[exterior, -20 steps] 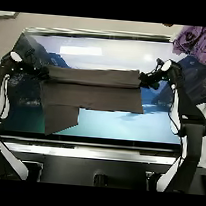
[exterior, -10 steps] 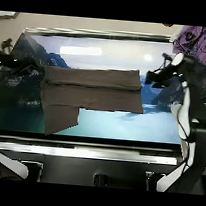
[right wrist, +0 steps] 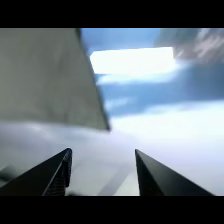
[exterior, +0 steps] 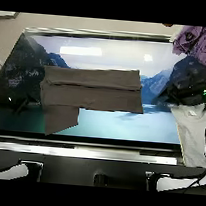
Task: Fold the clothes and pants, and hang the long-sleeved shirts on hangers.
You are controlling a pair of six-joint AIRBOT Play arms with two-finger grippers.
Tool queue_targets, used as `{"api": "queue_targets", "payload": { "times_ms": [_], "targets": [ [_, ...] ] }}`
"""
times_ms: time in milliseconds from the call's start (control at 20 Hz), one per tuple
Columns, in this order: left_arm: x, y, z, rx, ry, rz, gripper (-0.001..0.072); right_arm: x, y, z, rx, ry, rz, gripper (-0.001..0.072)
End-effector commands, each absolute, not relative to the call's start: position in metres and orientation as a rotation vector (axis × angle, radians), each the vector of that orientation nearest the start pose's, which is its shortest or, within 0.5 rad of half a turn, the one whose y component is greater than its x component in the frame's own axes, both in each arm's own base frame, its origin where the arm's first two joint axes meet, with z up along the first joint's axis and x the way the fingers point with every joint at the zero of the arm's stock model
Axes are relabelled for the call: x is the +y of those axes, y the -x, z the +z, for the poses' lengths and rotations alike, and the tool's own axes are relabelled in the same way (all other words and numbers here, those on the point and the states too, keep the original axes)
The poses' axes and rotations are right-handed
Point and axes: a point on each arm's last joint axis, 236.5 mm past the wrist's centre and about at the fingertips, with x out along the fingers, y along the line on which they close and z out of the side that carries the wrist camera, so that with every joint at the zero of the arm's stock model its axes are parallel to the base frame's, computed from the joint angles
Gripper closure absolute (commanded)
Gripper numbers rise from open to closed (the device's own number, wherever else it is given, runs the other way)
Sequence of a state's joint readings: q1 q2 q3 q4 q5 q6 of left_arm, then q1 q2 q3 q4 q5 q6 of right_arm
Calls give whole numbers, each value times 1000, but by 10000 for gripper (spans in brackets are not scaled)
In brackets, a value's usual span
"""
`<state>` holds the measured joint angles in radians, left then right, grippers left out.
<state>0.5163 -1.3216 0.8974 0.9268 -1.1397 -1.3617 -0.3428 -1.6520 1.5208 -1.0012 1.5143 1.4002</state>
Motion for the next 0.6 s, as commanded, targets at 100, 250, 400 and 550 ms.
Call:
{"api": "queue_targets", "payload": {
  "times_ms": [100, 250, 400, 550],
  "targets": [
    [0, -296, -85, 1285, 958, -71, 83, 13, -395, -14, 1463, -769, 351, 237],
    [2, -297, -89, 1285, 946, -73, 83, 14, -396, -14, 1461, -772, 353, 237],
    [-3, -295, -97, 1310, 954, -82, 83, 18, -398, -10, 1447, -792, 367, 237],
    [-24, -295, -104, 1352, 967, -147, 83, 19, -400, -8, 1441, -802, 373, 237]
  ]
}}
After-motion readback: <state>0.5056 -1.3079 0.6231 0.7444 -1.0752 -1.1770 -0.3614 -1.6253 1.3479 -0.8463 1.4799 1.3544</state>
